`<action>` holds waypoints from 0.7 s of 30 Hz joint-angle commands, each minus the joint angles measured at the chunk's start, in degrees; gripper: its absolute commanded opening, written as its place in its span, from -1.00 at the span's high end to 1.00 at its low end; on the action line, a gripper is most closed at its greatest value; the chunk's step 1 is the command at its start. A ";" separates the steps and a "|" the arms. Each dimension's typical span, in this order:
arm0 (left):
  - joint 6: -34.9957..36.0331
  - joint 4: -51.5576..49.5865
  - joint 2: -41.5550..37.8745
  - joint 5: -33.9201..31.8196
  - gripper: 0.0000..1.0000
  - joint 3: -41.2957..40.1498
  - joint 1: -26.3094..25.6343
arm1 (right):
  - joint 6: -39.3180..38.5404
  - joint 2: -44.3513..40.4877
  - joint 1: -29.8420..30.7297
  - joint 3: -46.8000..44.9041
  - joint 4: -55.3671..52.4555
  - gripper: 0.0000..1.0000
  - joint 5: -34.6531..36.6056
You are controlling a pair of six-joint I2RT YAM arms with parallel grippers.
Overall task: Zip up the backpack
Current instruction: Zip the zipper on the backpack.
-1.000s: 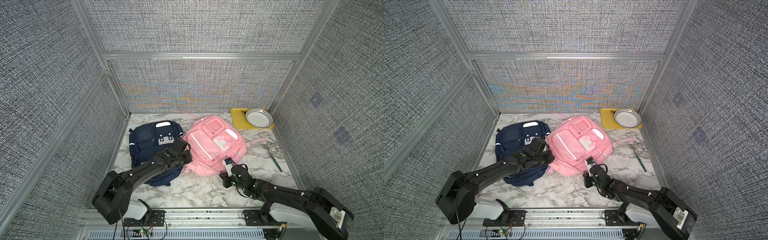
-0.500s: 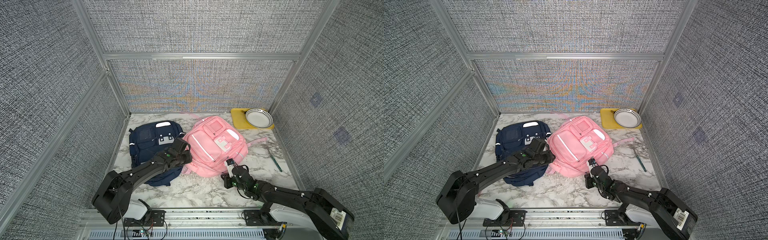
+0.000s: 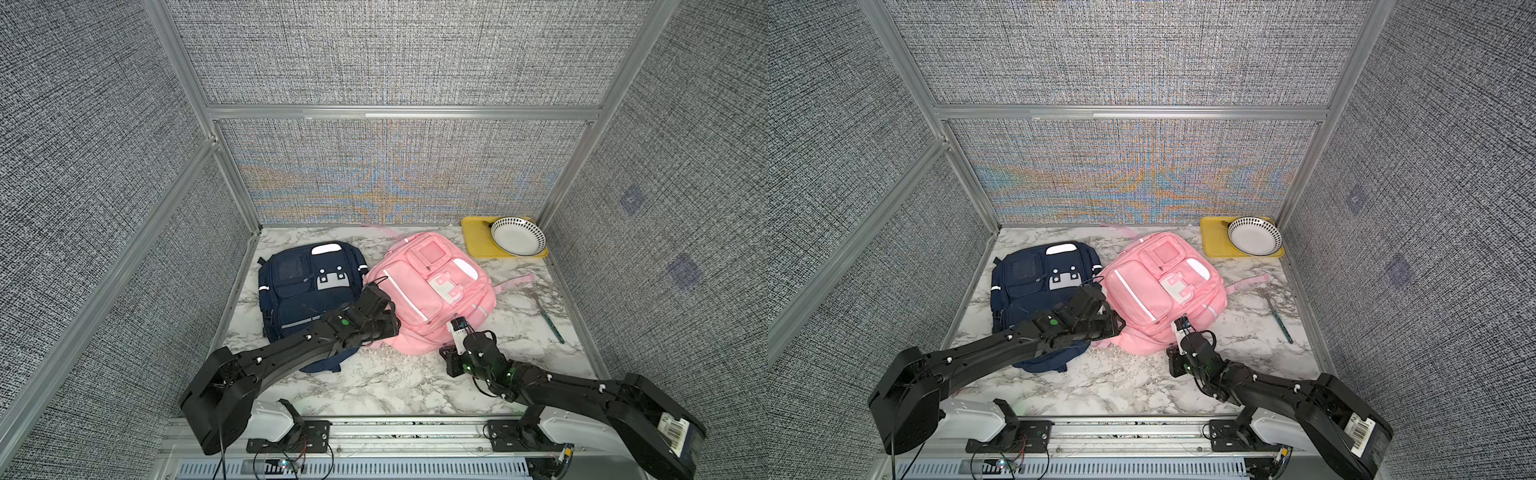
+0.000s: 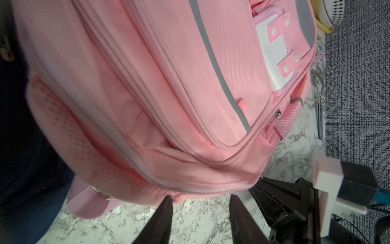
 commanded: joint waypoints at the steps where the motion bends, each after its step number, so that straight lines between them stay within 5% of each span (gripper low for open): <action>1: -2.54 1.68 1.66 -0.90 0.00 0.68 -1.30 | -0.29 -0.80 0.16 -0.25 0.67 1.00 0.96; 21: -3.70 -1.45 9.95 0.05 -0.13 5.06 -3.06 | -1.21 2.10 2.76 1.45 1.02 1.00 3.54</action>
